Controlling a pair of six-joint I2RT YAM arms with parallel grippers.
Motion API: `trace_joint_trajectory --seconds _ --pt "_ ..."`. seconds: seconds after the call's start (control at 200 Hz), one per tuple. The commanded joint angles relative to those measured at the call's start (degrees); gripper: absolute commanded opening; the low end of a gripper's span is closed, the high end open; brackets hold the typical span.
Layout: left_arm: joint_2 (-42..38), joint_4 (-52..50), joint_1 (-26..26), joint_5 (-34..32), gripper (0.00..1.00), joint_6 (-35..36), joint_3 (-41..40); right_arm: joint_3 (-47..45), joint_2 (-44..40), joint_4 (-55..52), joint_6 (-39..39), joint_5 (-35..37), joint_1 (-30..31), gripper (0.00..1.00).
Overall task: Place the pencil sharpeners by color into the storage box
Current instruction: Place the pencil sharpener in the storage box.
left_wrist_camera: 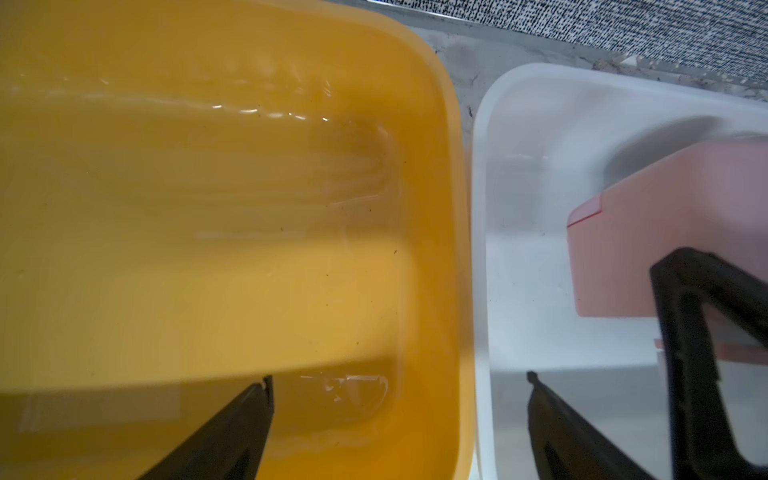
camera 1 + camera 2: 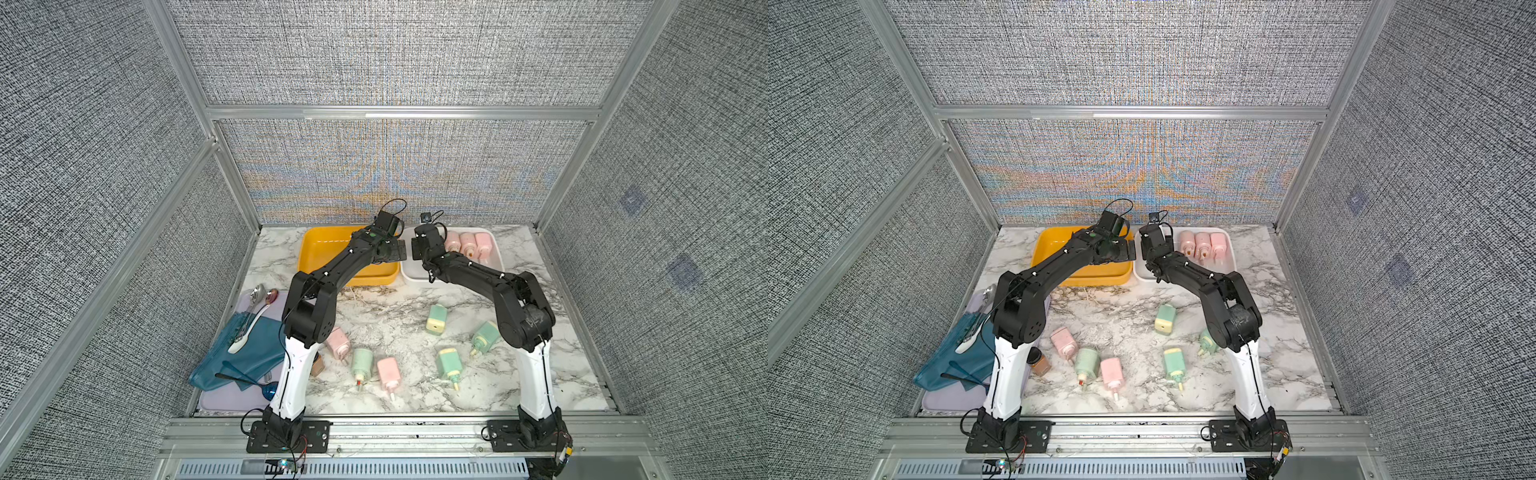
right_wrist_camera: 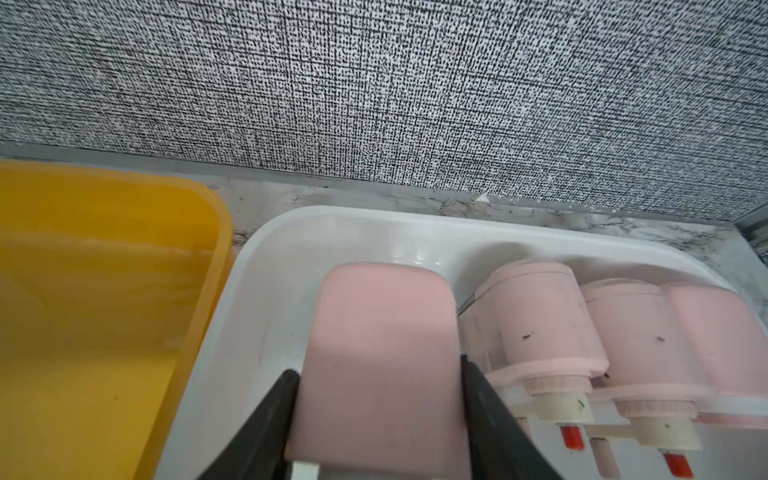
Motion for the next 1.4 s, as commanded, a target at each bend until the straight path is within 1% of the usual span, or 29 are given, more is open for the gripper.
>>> trace_joint_trajectory --seconds 0.0,0.225,0.595,0.801,0.856,0.921,1.016,1.221,1.396 --pt "1.92 -2.82 0.1 -0.02 1.0 -0.13 2.48 1.66 1.3 -1.47 -0.72 2.33 -0.34 0.0" --pt "4.18 -3.34 0.31 0.3 1.0 -0.6 3.54 6.11 5.3 -3.68 -2.29 4.8 -0.31 0.0" --pt "5.6 -3.33 0.61 3.47 0.99 -0.51 3.62 11.68 10.07 -6.79 -2.65 8.9 -0.34 0.0" --pt "5.81 -3.93 0.64 3.19 0.99 -0.6 3.54 13.1 11.54 -7.31 -3.37 9.45 -0.69 0.04" --pt "5.92 -4.02 0.61 3.21 0.99 -0.51 3.54 13.1 11.63 -7.58 -3.37 9.32 -0.83 0.08" --pt "5.86 -4.11 0.64 3.24 0.99 -0.43 3.54 12.66 11.48 -7.48 -3.65 8.88 -0.91 0.17" --pt "6.11 -4.28 0.67 3.07 0.99 -0.44 3.56 11.52 11.02 -6.36 -4.71 7.32 -1.25 0.24" --pt "6.26 -4.8 0.69 2.95 0.99 -0.03 3.71 11.06 11.89 -5.95 -8.73 6.51 -2.0 0.32" --pt "6.08 -5.16 0.76 2.49 0.99 0.02 3.62 10.37 11.88 -6.9 -9.17 5.97 -3.1 0.37"
